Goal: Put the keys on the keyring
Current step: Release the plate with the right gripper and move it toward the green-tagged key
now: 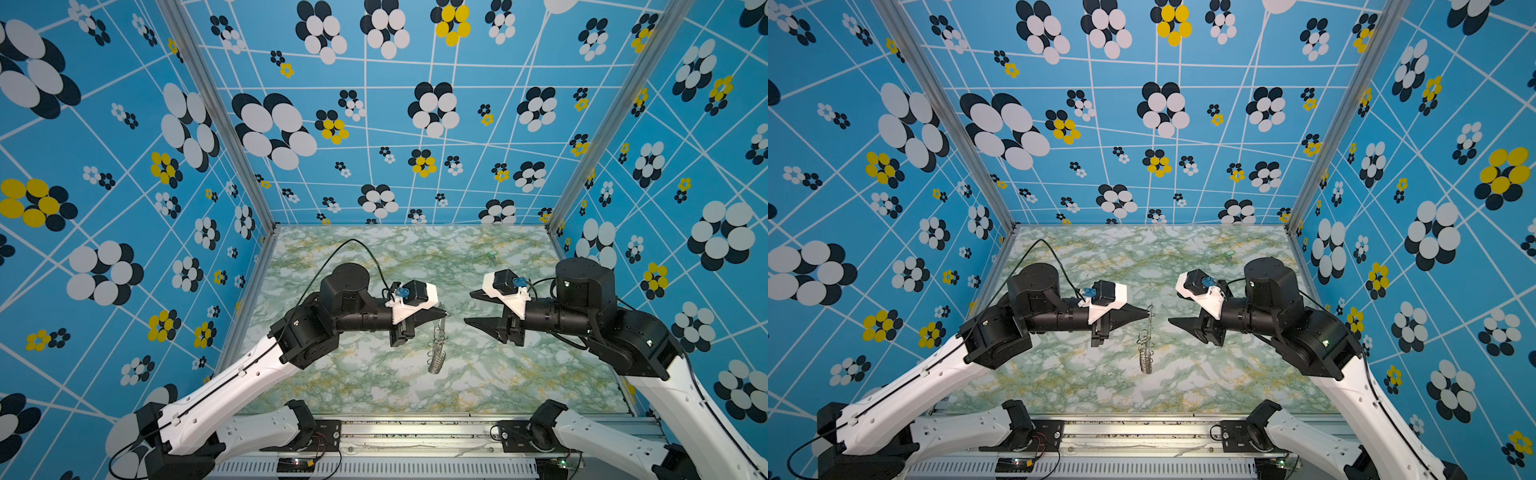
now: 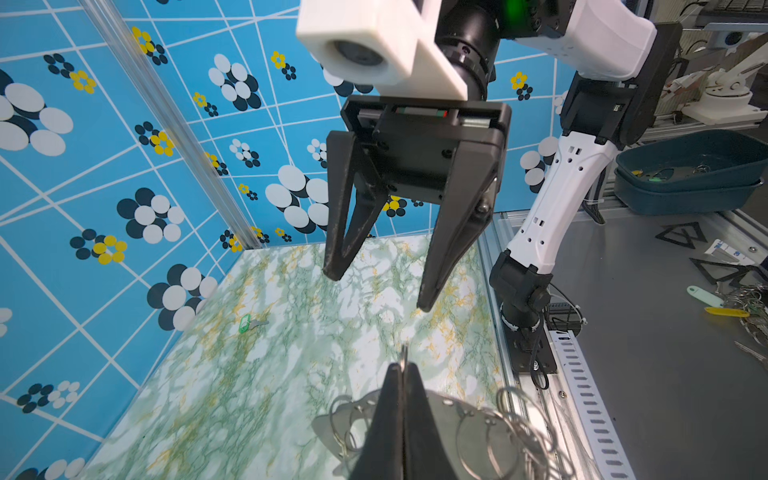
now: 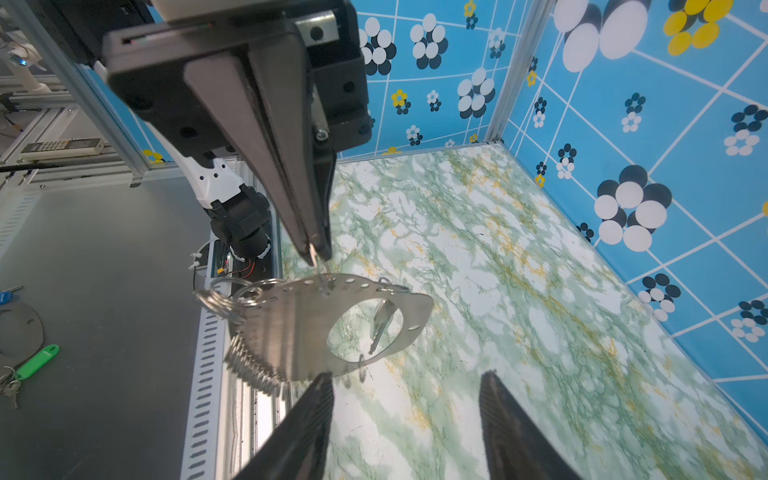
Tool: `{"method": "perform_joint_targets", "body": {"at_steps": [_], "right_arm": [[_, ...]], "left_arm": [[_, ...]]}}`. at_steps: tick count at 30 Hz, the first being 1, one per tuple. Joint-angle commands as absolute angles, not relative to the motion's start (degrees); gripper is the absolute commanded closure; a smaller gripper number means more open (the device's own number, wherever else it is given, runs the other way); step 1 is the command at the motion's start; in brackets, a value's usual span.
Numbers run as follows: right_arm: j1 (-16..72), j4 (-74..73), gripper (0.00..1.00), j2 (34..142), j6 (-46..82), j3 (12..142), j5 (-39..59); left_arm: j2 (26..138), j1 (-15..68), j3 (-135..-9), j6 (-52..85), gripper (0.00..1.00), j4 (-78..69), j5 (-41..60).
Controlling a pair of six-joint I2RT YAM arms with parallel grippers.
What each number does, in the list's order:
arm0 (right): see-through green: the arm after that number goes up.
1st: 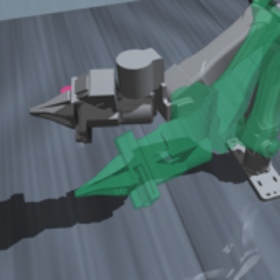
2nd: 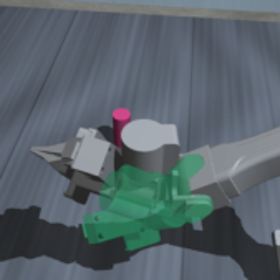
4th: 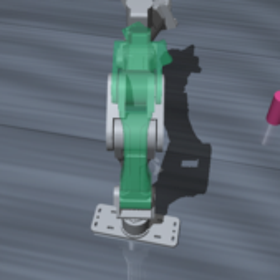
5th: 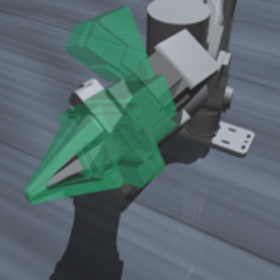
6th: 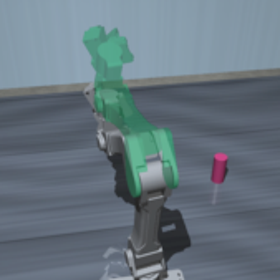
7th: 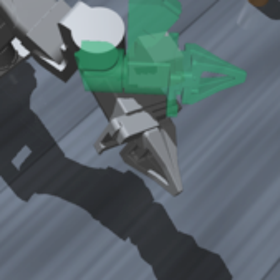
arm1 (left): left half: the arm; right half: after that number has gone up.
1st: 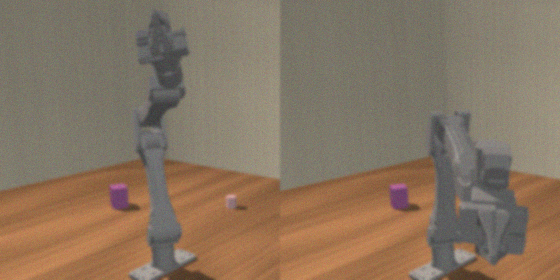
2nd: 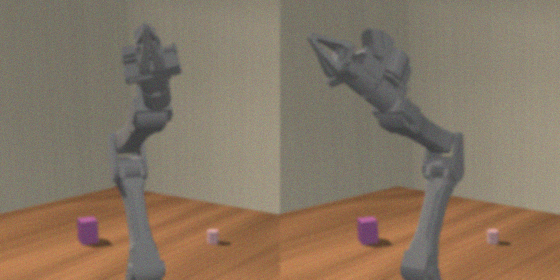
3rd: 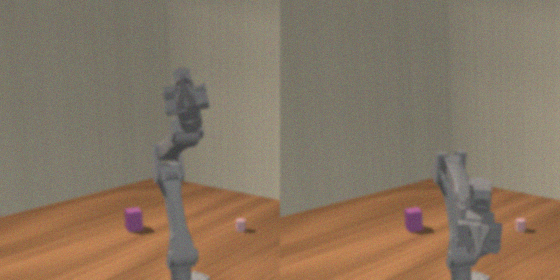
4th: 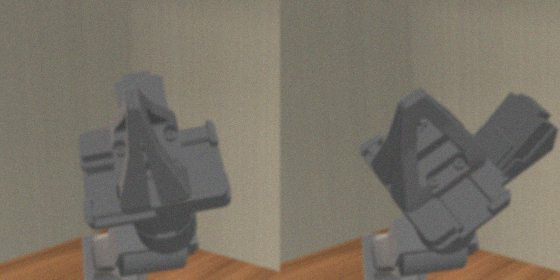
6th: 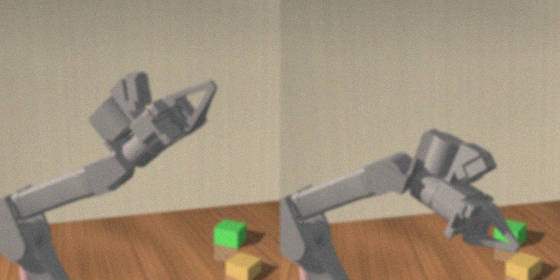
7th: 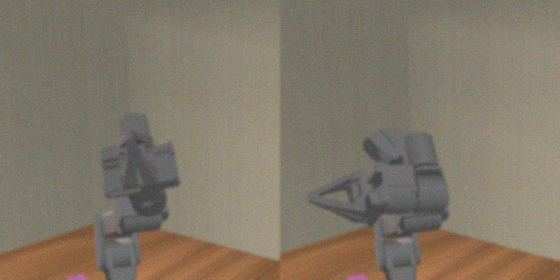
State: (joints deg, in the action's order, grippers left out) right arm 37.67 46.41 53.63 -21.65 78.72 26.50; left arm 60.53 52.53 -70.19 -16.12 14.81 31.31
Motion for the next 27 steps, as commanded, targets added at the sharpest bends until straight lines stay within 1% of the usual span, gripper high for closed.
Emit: {"method": "perform_joint_targets", "body": {"at_steps": [1,5,8,12,17,20,23,27], "right_arm": [[37.02,43.22,0.41,53.44,-19.96,77.58,28.09],[34.34,38.81,0.39,53.35,-16.59,74.53,26.15],[29.07,31.98,0.34,55.03,-8.28,71.11,22.45],[22.20,27.23,0.28,61.57,2.56,69.79,15.32],[14.17,24.11,0.24,73.62,12.84,70.43,7.94],[11.84,23.55,0.21,82.26,14.87,72.66,4.18],[10.59,23.99,0.20,91.51,15.55,77.31,0.85],[7.98,26.45,0.18,104.11,15.88,87.01,0.00]], "left_arm": [[58.67,52.75,-68.65,-15.33,1.00,7.72,33.03],[58.29,52.76,-67.38,-15.25,1.00,6.30,32.28],[57.45,52.69,-65.39,-15.27,1.00,4.79,30.71],[56.38,52.54,-62.70,-14.55,1.00,3.04,28.29],[54.12,52.06,-57.75,-12.07,1.00,-0.96,23.74],[52.95,51.88,-55.67,-10.41,1.00,-2.10,19.99],[51.78,51.50,-54.35,-9.65,1.00,-2.04,18.73],[50.25,50.74,-52.68,-8.92,1.00,-2.17,18.28]]}}
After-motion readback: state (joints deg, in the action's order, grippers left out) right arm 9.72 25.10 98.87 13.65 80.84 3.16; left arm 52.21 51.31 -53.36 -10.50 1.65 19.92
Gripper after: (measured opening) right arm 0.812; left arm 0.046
